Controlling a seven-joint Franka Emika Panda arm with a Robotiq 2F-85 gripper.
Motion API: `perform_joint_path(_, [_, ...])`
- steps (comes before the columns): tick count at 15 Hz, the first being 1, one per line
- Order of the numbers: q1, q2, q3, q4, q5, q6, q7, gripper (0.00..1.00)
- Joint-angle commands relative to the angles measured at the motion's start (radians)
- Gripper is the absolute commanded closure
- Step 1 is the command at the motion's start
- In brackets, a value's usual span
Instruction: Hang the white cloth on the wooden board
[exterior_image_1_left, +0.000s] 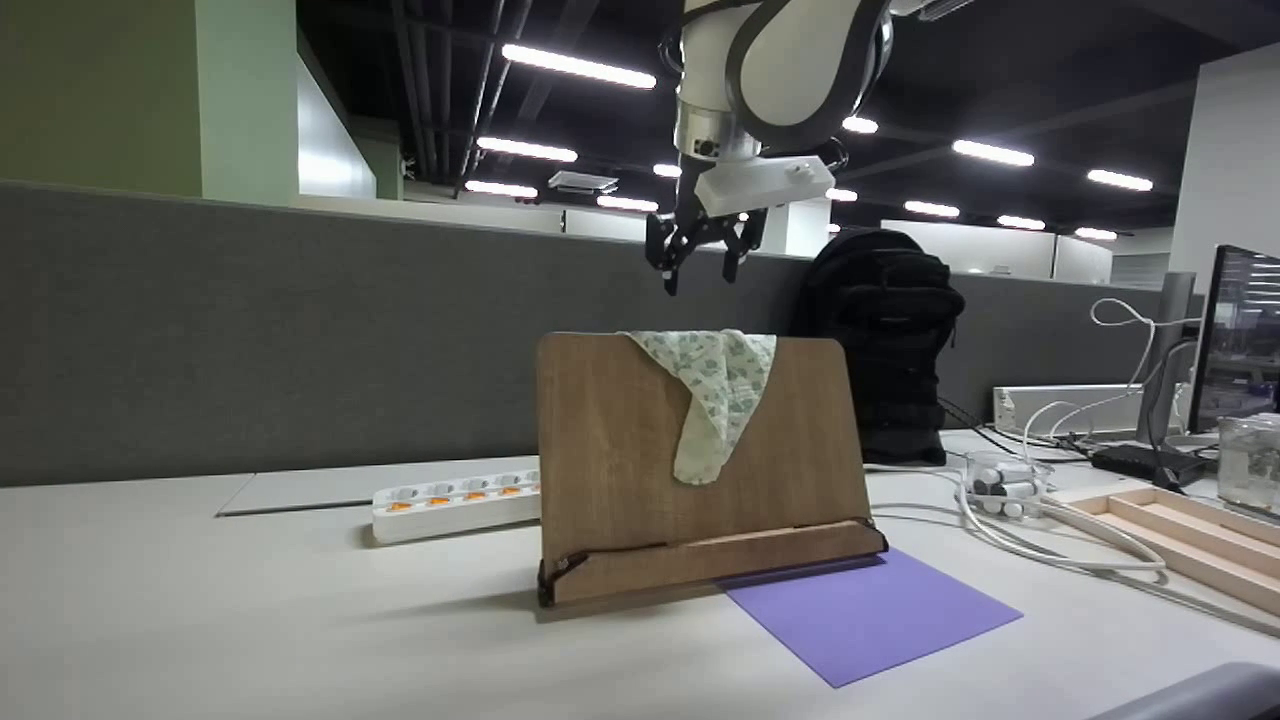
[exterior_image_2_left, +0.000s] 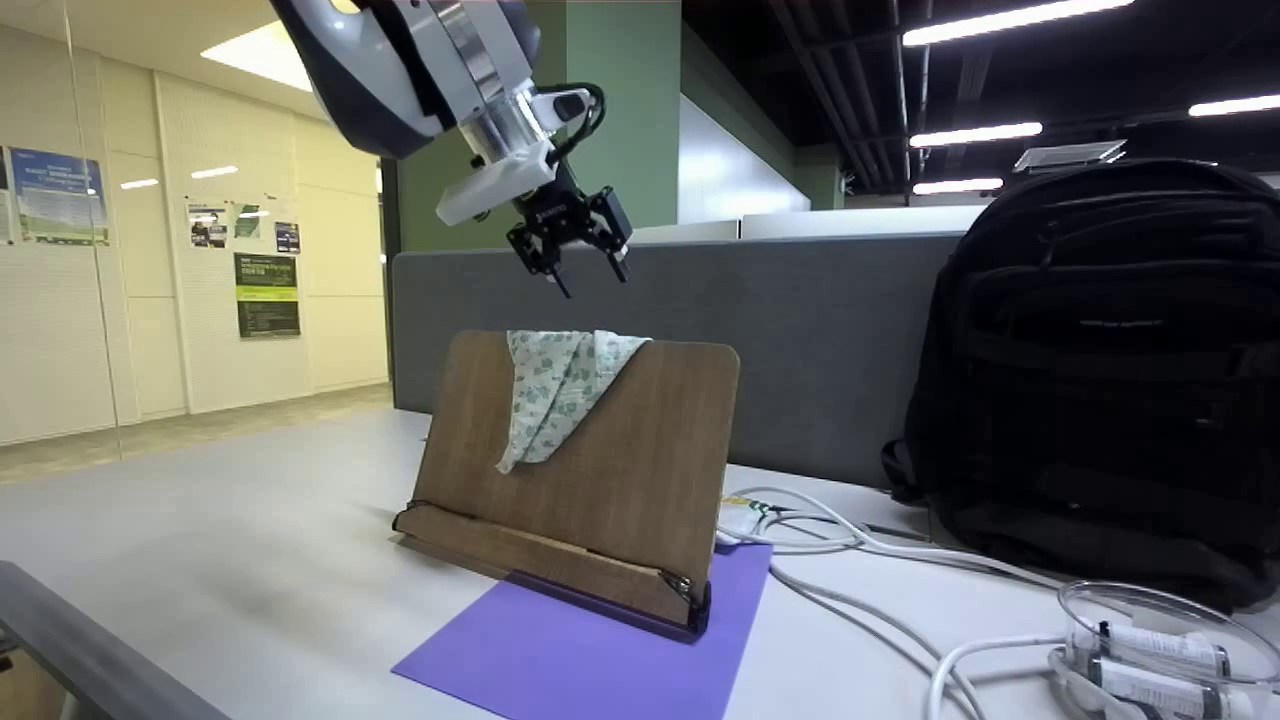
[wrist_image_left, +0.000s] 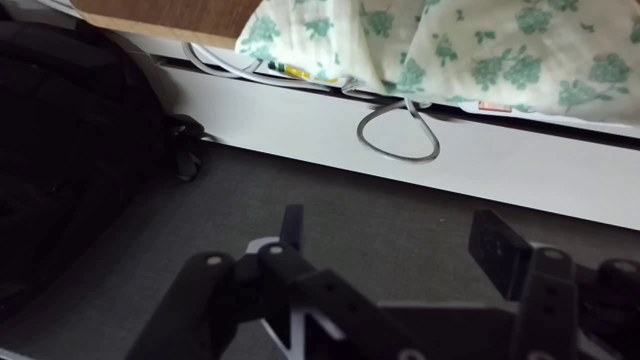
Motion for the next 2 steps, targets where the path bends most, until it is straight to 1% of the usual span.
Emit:
perform_joint_path(1, [-0.001, -0.010, -0.007, 0.023, -0.044, 0.012, 0.050, 0.00])
perform_joint_path(2, [-0.004, -0.013, -0.009, 0.025, -0.043, 0.010, 0.049, 0.00])
